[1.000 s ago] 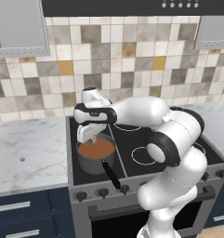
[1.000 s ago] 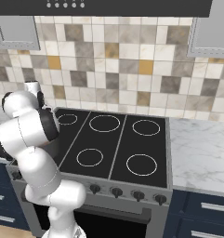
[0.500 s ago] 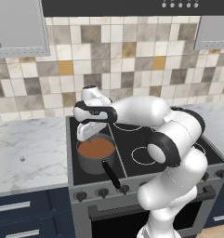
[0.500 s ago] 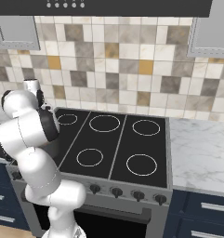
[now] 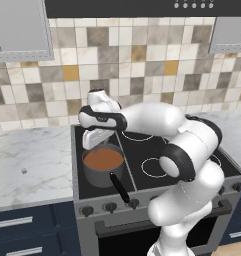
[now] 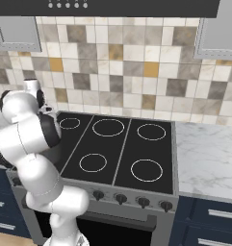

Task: Pick up the sugar cube(s) and place them in the saucepan with hot chocolate.

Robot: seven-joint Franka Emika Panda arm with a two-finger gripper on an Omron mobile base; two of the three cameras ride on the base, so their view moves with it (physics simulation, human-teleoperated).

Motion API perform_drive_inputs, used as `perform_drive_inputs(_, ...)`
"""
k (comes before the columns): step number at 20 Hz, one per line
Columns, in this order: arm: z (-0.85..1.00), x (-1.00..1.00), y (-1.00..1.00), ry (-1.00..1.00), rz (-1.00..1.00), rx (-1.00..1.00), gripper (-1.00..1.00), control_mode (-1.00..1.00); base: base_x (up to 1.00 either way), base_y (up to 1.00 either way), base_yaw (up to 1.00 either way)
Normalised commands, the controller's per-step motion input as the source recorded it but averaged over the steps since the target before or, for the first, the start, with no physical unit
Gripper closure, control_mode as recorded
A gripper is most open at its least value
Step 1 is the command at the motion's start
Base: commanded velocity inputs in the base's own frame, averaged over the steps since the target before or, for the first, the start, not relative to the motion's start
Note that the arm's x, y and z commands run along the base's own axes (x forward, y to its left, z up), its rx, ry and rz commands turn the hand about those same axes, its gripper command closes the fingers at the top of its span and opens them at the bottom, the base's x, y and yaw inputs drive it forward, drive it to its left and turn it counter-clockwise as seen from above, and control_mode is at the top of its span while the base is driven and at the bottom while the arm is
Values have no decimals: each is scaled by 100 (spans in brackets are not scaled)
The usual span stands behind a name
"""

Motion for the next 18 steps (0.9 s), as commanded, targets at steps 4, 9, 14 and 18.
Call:
perform_drive_inputs(4, 51, -11, 37, -3, 6, 0, -100, -100, 0, 0, 0)
perform_drive_inputs(9, 18, -4, 78, -3, 9, 0, -100, -100, 0, 0, 0)
perform_drive_inputs(14, 0, -5, 95, -1, 10, 0, -100, -100, 0, 0, 0)
perform_drive_inputs(18, -24, -7, 70, 0, 1, 0, -100, -100, 0, 0, 0)
